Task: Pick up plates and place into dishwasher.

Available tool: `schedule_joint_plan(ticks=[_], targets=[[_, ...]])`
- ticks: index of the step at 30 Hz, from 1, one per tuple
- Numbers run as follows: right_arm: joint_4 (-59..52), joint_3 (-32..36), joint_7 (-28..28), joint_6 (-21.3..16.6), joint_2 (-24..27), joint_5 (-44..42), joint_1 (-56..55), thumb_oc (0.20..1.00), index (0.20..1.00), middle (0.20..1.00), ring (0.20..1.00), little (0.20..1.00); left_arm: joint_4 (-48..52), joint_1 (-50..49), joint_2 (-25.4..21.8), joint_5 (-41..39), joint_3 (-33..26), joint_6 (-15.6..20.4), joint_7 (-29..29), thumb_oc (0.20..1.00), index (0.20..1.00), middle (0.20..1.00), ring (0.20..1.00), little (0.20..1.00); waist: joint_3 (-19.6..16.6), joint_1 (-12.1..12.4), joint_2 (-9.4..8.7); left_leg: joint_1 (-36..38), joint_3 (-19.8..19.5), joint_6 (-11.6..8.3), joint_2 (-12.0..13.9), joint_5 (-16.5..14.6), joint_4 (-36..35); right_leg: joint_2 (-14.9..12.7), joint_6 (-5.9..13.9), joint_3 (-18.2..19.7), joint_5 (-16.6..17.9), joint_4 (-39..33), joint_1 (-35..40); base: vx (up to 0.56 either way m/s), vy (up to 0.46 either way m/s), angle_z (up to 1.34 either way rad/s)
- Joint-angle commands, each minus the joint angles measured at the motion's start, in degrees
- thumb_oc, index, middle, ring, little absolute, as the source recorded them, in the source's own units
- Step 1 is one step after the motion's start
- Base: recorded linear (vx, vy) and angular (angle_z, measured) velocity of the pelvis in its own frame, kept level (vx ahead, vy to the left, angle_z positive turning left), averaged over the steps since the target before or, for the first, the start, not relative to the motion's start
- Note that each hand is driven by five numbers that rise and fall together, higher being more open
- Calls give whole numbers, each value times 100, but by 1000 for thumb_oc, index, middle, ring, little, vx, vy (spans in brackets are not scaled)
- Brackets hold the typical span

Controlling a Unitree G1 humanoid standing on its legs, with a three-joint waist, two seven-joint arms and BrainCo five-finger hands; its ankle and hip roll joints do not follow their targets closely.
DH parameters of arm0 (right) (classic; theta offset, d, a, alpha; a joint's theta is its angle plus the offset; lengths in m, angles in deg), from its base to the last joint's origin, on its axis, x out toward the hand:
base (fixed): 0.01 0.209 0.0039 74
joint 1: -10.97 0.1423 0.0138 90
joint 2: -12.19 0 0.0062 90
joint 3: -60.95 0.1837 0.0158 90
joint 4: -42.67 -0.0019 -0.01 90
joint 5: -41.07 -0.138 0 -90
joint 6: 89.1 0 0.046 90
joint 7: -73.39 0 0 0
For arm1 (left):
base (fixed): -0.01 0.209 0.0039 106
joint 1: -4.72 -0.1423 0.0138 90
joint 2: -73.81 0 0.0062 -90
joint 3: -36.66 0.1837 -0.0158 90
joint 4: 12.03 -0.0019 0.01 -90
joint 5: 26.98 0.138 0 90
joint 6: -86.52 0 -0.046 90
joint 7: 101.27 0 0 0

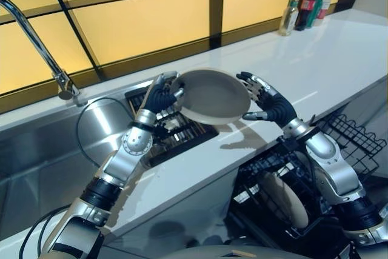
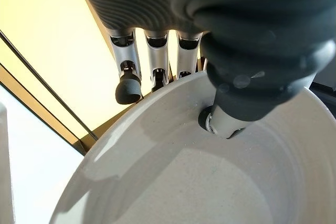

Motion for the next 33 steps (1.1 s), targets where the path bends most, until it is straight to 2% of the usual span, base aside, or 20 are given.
schedule_joint_plan(ticks=[1, 9, 18, 22, 23, 24, 25, 29, 33], targets=[[-197, -104, -480, -325, 23, 700, 179, 1000, 1000, 1000, 1000, 1000, 215, 538, -182, -102, -39, 103, 261, 200, 200, 200, 200, 200, -56, 81, -95, -429, -319, 449, -262, -395, 502, -209, 462, -307, 309, 223, -145, 0, 0, 0], [46, -605, -1556, -65, -263, 1231, 739, 1000, 1000, 1000, 1000, 1000, 214, 709, -36, -235, 189, -3, 395, 200, 200, 200, 200, 200, -33, 170, -46, -375, -344, 432, -247, -385, 454, -220, 473, -336, 313, 118, -68, 0, 0, 0], [104, -957, -1983, 359, -653, 1049, 1156, 1000, 1000, 1000, 1000, 1000, 216, 764, 106, -232, 294, -101, 417, 200, 200, 200, 200, 200, -11, 262, -19, -359, -356, 434, -253, -406, 473, -261, 506, -332, 307, 131, -53, 0, 0, 0], [81, -964, -1935, 523, -706, 1084, 1192, 1000, 1000, 1000, 1000, 1000, 206, 765, 116, -214, 270, -108, 412, 200, 200, 200, 200, 200, -18, 276, -22, -369, -348, 432, -248, -411, 488, -275, 519, -328, 315, 139, -61, 0, 0, 0], [84, -968, -1891, 617, -696, 1159, 1189, 928, 928, 928, 928, 928, 203, 767, 114, -193, 262, -98, 411, 200, 200, 200, 200, 200, -20, 281, -21, -370, -349, 432, -249, -412, 487, -276, 520, -327, 309, 140, -57, 0, 0, 0], [95, -977, -1833, 715, -674, 1234, 1168, 661, 661, 661, 661, 661, 211, 761, 95, -195, 243, -86, 393, 200, 200, 200, 200, 200, -24, 288, -21, -371, -354, 429, -247, -411, 485, -280, 521, -330, 302, 138, -51, 0, 0, 0], [117, -992, -1773, 785, -652, 1285, 1165, 200, 200, 200, 200, 200, 217, 765, 79, -197, 228, -83, 380, 200, 200, 200, 200, 200, -29, 295, -23, -371, -358, 427, -245, -406, 482, -283, 521, -339, 296, 134, -45, 0, 0, 0], [129, -1045, -1523, 1064, -449, 1361, 1129, 200, 200, 200, 200, 200, 274, 799, -29, -235, 192, -104, 372, 200, 200, 200, 200, 200, -27, 301, -42, -387, -380, 426, -241, -392, 470, -290, 523, -348, 291, 145, -49, 0, 0, 0], [192, -1073, -1450, 1077, -355, 1224, 1214, 200, 200, 200, 200, 200, 286, 828, -85, -268, 196, -108, 376, 200, 200, 200, 200, 200, -19, 320, -66, -390, -397, 425, -236, -389, 477, -286, 510, -369, 284, 165, -49, 0, 0, 0]])
